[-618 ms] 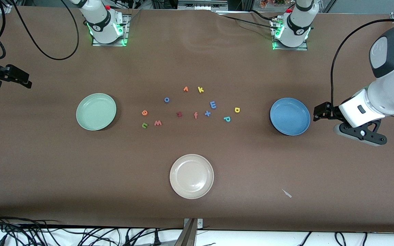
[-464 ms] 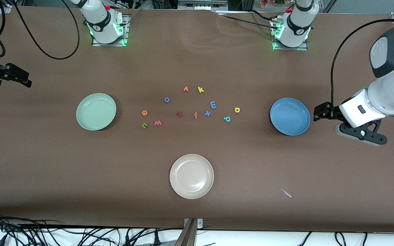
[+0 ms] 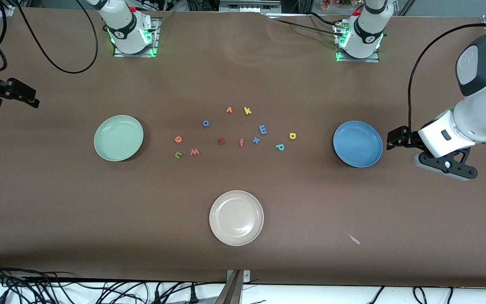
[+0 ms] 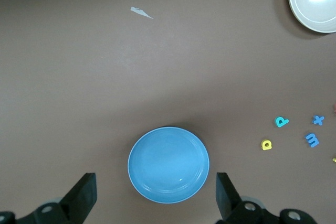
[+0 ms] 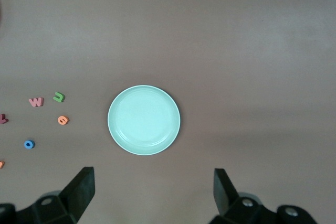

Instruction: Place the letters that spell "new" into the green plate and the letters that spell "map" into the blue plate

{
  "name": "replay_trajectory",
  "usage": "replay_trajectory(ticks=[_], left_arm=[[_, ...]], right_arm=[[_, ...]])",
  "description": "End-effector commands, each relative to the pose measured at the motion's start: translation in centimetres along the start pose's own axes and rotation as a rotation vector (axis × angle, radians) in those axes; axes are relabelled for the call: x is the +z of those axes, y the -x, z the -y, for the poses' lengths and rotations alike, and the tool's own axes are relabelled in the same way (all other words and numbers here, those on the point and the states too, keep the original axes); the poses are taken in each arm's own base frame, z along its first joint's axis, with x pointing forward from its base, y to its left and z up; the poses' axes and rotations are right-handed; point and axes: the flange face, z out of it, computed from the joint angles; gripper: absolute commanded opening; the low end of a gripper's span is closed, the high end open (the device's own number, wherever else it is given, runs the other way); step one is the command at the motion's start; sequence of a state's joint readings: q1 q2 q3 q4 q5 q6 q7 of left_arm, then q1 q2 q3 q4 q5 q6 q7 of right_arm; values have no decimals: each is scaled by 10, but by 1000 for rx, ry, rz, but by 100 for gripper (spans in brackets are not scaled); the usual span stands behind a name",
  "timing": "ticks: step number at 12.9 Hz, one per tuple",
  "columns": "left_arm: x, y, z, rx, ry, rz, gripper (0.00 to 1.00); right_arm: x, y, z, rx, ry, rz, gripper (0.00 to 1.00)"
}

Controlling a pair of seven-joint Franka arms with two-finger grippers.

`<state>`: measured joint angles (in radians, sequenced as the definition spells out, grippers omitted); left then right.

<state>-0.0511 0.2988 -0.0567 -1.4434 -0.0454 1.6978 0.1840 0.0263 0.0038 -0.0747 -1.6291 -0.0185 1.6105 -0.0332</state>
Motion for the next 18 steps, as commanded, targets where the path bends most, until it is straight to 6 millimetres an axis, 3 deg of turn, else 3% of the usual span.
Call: replay_trajectory(ticks=[1, 18], left_arm=[[-4, 0, 2, 17, -14, 1, 100], [-4, 0, 1, 27, -42, 7, 100]], right_arm=[[-2, 5, 2, -4, -1, -2, 100], [-2, 5, 3, -1, -1, -1, 100]])
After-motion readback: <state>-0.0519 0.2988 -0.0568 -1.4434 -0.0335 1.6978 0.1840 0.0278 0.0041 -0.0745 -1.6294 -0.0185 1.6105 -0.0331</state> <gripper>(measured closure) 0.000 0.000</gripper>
